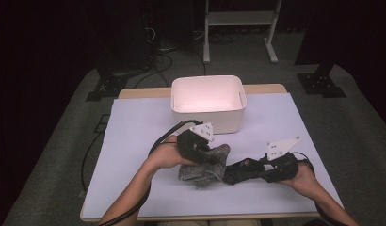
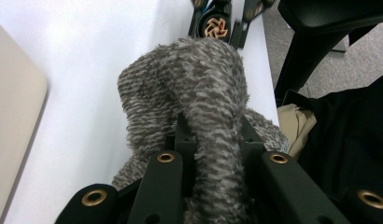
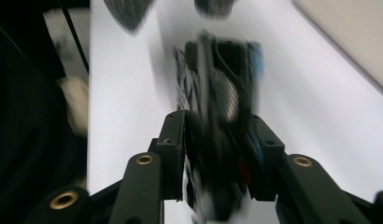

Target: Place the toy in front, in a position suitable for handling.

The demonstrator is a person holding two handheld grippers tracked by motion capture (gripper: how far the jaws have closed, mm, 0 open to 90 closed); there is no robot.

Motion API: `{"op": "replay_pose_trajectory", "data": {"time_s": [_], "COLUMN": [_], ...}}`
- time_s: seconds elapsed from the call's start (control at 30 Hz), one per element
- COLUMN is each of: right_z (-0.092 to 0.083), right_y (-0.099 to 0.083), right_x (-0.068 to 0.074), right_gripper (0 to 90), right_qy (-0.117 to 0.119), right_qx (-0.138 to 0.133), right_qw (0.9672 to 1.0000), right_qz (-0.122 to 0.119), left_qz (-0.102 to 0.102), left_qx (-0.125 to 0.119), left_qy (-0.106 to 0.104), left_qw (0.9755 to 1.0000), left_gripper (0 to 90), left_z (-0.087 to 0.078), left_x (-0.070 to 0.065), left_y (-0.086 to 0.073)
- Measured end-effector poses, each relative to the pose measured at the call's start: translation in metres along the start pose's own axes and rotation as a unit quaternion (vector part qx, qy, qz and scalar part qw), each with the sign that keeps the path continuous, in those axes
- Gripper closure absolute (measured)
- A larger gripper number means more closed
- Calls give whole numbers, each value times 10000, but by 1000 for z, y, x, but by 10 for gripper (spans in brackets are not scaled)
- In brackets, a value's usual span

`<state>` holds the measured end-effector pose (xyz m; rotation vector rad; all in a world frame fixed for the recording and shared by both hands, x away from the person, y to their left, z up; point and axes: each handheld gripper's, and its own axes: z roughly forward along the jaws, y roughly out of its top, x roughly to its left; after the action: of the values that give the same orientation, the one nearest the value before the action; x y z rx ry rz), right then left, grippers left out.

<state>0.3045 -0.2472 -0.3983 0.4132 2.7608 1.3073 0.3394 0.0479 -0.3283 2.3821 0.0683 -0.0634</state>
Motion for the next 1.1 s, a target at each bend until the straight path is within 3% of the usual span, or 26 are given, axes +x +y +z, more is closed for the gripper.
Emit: {"op": "replay_pose_trajectory", "data": {"time_s": [0.07,0.33,0.47,0.6,0.77,0.8,0.9,1.1], "right_z": [-4,-5,-3,-5,1,2,2,9], "right_y": [4,8,-3,-25,-49,-54,-58,-46], "right_x": [-1,1,1,0,-3,-3,-6,-6], "right_gripper": [647,630,615,616,617,619,617,537], "right_qy": [73,-115,-225,-131,-60,-50,21,13], "right_qx": [-130,294,400,214,445,325,198,317], "right_qw": [9999,9994,9988,9997,9989,9994,9996,9994], "right_qz": [51,-126,-157,-27,94,109,196,123], "left_qz": [-12,-17,11,84,197,207,208,230], "left_qx": [1,9,-7,64,207,229,275,325], "left_qy": [16,-37,-76,-187,-332,-347,-362,-367], "left_qw": [10000,10000,10000,9998,9990,9989,9988,9985], "left_gripper": [764,760,759,760,759,759,759,760], "left_z": [-2,3,8,21,41,43,46,46], "left_x": [0,0,0,0,-1,0,1,1], "left_y": [-1,-3,-1,7,15,16,17,18]}}
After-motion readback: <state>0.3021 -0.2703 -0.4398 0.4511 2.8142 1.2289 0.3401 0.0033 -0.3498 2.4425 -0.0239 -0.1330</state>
